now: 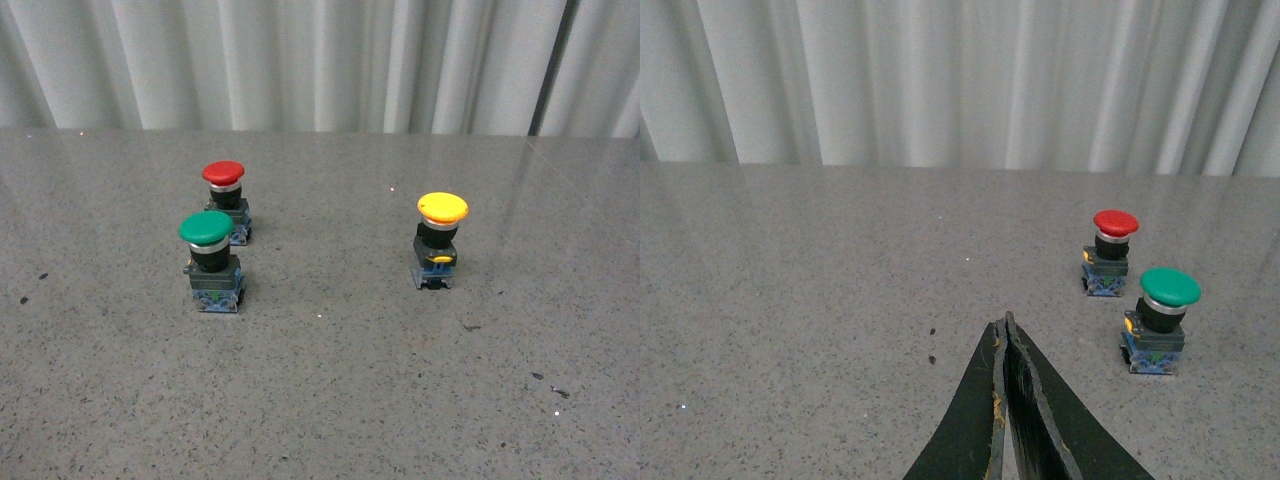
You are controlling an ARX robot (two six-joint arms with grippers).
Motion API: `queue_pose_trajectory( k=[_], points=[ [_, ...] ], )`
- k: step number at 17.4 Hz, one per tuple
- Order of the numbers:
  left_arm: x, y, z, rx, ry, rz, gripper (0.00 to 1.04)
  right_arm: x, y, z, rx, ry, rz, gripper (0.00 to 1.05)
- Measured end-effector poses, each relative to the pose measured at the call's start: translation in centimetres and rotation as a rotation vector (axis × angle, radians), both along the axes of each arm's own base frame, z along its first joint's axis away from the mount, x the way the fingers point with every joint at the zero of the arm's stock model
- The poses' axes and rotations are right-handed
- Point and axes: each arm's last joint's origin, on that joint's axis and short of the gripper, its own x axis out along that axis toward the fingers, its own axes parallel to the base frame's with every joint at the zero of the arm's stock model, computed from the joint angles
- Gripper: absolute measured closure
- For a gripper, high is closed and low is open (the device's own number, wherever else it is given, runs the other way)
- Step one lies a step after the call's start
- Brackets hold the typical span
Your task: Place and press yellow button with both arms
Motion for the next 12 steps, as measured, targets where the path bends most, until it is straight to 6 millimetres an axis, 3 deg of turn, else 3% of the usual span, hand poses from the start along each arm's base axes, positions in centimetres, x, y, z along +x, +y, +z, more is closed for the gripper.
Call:
queue_pose_trajectory(
  k=[6, 7, 12],
  points=[
    [-1.2, 1.9, -0.8, -0.004, -0.012, -0.001, 1.03, 0.0, 0.0, 0.0, 0.0, -0.001, 0.0, 0.07],
    [-1.2, 2.1, -1.5, -0.004, -0.012, 0.0, 1.03, 0.0, 0.0, 0.0, 0.0, 0.002, -0.001, 0.07],
    [-1.2, 2.0, -1.5, -0.005, -0.017, -0.009, 1.03, 0.0, 0.0, 0.0, 0.0, 0.0, 0.0, 0.07]
  ],
)
